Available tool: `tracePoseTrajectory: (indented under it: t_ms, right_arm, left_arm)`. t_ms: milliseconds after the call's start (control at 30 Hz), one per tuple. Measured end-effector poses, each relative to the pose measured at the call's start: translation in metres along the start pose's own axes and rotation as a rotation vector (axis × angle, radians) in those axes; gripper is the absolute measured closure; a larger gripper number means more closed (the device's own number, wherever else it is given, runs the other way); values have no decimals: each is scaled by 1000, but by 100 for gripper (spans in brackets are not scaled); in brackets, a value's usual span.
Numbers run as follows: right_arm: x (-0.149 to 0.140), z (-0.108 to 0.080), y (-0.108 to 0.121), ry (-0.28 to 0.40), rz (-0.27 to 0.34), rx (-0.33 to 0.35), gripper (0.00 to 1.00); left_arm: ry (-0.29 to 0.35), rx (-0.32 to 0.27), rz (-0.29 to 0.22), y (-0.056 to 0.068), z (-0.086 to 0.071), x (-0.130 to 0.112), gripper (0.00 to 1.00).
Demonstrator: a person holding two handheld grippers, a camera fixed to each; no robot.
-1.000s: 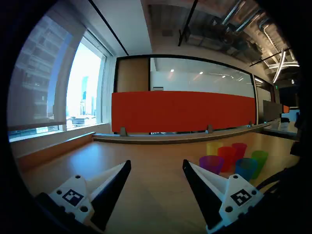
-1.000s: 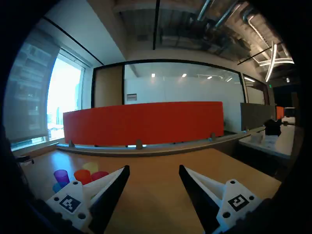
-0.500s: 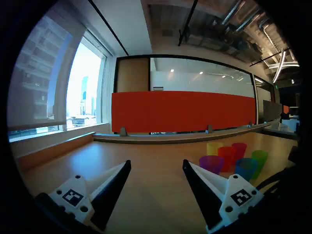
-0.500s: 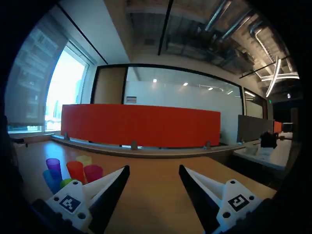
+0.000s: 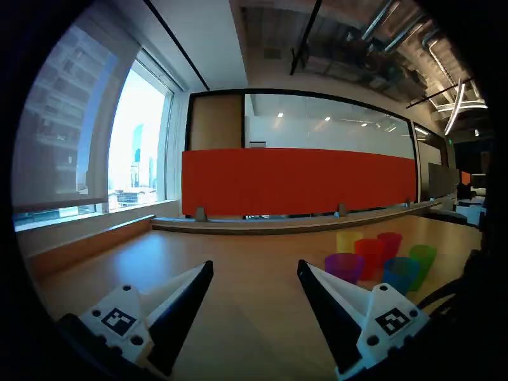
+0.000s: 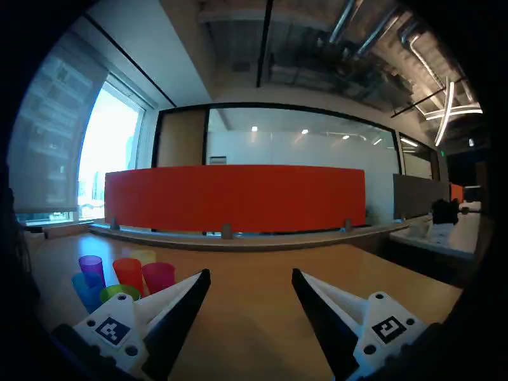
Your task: Pour water
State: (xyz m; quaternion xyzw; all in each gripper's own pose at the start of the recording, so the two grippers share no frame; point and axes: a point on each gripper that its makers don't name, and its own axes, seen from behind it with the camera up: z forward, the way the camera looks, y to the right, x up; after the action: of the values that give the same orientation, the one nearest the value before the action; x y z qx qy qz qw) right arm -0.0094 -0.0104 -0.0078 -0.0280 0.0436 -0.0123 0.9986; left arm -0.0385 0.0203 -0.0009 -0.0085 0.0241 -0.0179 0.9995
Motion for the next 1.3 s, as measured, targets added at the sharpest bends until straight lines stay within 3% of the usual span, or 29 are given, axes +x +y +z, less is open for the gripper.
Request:
tracePoseTrajectory:
  t_ms: [1300]
  right_arm:
    - [-15, -1, -2, -29, -10, 8, 0]
  left_arm:
    - [0, 0, 0, 1, 0, 0, 2]
